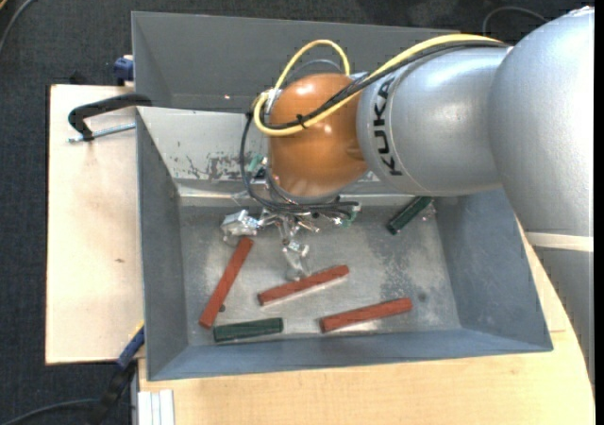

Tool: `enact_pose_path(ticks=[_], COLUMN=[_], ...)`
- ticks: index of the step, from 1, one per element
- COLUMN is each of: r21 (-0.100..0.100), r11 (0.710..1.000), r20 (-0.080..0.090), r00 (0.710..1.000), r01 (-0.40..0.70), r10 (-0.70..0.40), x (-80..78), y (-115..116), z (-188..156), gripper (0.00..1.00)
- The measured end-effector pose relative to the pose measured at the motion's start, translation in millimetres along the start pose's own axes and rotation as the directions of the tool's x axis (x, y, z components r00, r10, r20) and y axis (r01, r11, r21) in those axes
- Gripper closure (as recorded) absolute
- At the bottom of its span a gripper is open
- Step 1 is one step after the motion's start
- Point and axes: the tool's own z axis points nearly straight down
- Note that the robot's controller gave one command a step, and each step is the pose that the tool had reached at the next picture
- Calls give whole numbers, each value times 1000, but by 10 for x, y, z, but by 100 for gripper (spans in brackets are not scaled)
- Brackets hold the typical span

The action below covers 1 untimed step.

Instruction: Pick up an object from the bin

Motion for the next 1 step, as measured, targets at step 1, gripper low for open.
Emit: enact_pose_path(ticks=[1], r21=[-2], r11=[1000], r20=[2], r00=[1000], r01=[1], r10=[-1], x=[-17], y=[14], z=[-6], gripper=[100])
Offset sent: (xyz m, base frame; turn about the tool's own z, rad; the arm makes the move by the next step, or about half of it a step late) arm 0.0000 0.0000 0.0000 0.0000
